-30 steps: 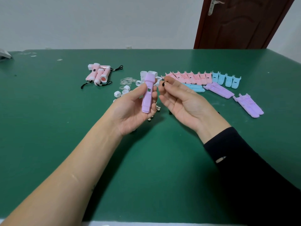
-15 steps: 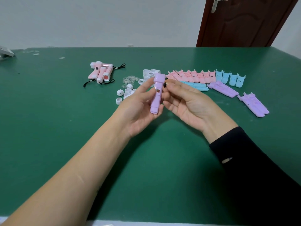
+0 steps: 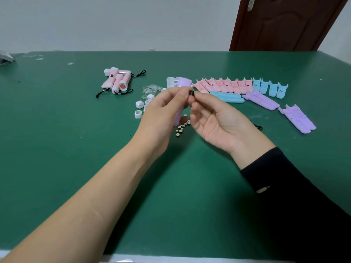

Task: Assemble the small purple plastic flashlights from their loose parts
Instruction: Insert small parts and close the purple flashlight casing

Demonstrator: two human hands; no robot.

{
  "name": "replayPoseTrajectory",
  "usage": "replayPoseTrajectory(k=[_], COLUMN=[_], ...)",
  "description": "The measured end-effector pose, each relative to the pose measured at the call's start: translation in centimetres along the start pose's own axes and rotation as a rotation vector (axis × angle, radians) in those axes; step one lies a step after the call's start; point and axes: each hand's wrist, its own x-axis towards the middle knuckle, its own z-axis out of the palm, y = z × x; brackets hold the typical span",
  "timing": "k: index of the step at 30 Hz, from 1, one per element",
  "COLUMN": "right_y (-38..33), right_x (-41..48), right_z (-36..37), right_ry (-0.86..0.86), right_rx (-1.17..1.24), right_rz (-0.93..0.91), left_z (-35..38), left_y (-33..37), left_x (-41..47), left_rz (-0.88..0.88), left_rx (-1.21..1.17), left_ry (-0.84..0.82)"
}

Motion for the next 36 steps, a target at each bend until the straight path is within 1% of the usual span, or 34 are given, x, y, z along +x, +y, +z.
replayPoseTrajectory(k=[6,10,13,22,28,30,33,36], right_y=[0.0,-0.1,-0.2,-0.1,0.0,-0.2,-0.5,-0.7], right_x=[0.0,-0.1,-0.1,-0.3,-0.2,-0.1,-0.1,0.0], right_z=[-0.1,-0.2,-0.2,-0.1,-0.3,-0.5,-0.9,-1.1], right_ry=[0.026,0.023,0.009,0.043,0.095,0.127,0.106,0.070], right_rx=[-0.013,-0.037,-0.057,-0.173,-0.364,-0.517,-0.797,-0.916], right_rz=[0.000,-0.011,-0.032,-0.102,-0.258,-0.349,-0.475,-0.523], left_z=[-0.1,-0.1,0.0,0.0,0.1,0.1,0.2,0.3], left_y=[0.3,0.4,0.5,0.4,0.2,0.1,0.1,0.1], left_x=[-0.2,-0.3,-0.3,-0.2,-0.2,-0.2,-0.3,-0.3], left_rz=[-0.026,-0.045,-0.053,-0.039,-0.044,-0.034,-0.020,-0.027], left_rx=[-0.001,0.041,0.025,0.029,0.016,0.029,0.024,0.042], left_ry=[0.000,0.050,0.070,0.056,-0.003,0.002,0.042,0.023])
